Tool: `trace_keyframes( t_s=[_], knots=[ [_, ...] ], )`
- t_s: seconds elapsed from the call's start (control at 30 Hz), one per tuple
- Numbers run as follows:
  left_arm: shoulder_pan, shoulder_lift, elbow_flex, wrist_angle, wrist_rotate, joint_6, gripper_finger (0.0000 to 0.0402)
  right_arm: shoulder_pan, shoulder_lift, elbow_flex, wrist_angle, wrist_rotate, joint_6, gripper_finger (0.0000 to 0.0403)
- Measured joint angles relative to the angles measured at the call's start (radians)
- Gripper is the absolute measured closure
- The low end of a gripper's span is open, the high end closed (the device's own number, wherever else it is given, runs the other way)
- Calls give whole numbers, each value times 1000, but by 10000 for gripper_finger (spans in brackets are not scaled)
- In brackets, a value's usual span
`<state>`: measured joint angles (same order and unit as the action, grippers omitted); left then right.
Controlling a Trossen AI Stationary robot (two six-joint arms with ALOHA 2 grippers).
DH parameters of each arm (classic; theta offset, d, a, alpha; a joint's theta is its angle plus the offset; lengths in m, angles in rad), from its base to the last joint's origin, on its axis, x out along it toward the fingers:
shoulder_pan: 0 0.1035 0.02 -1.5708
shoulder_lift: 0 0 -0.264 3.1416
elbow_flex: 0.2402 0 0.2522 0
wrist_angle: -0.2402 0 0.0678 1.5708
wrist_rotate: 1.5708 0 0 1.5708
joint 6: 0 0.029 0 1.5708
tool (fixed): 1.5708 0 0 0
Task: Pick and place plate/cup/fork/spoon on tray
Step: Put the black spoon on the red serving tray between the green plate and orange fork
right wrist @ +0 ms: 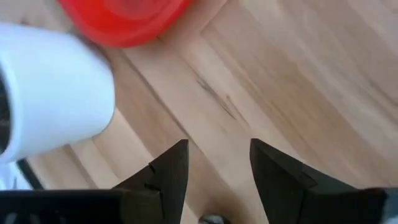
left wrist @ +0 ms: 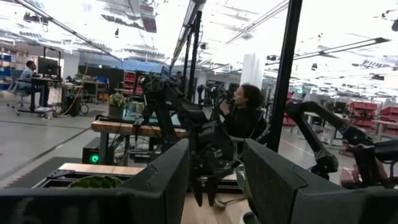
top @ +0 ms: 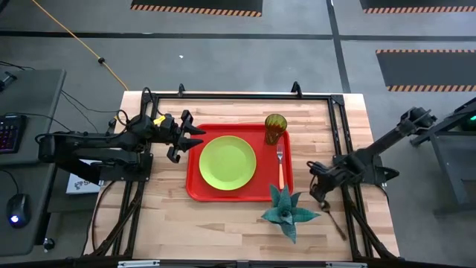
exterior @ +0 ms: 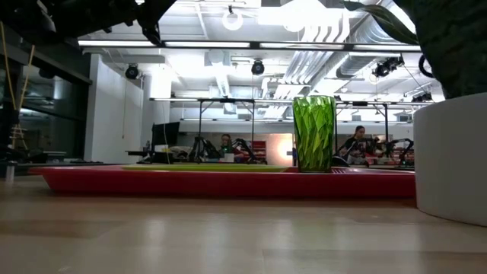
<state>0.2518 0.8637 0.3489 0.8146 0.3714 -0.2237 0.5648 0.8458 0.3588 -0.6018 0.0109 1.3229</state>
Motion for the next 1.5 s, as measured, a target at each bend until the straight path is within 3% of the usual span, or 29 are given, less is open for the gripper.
trace_keyframes(
  t_s=[0.27,0.47,0.87,1.23,1.37,1.5],
  knots=[
    [17,0,0,7,-22,85,259,40,-120,0,-105,-110,76,242],
    [15,0,0,0,-27,85,259,88,-125,0,-144,-143,167,242],
    [15,0,0,-2,-14,43,259,188,43,0,-91,-142,229,243],
    [15,0,0,-2,-14,44,259,205,156,0,-28,-140,205,244],
    [15,0,0,-2,-14,44,259,205,157,0,-31,-139,203,260],
    [15,0,0,-2,-14,44,259,205,157,0,-35,-135,195,301]
  ],
)
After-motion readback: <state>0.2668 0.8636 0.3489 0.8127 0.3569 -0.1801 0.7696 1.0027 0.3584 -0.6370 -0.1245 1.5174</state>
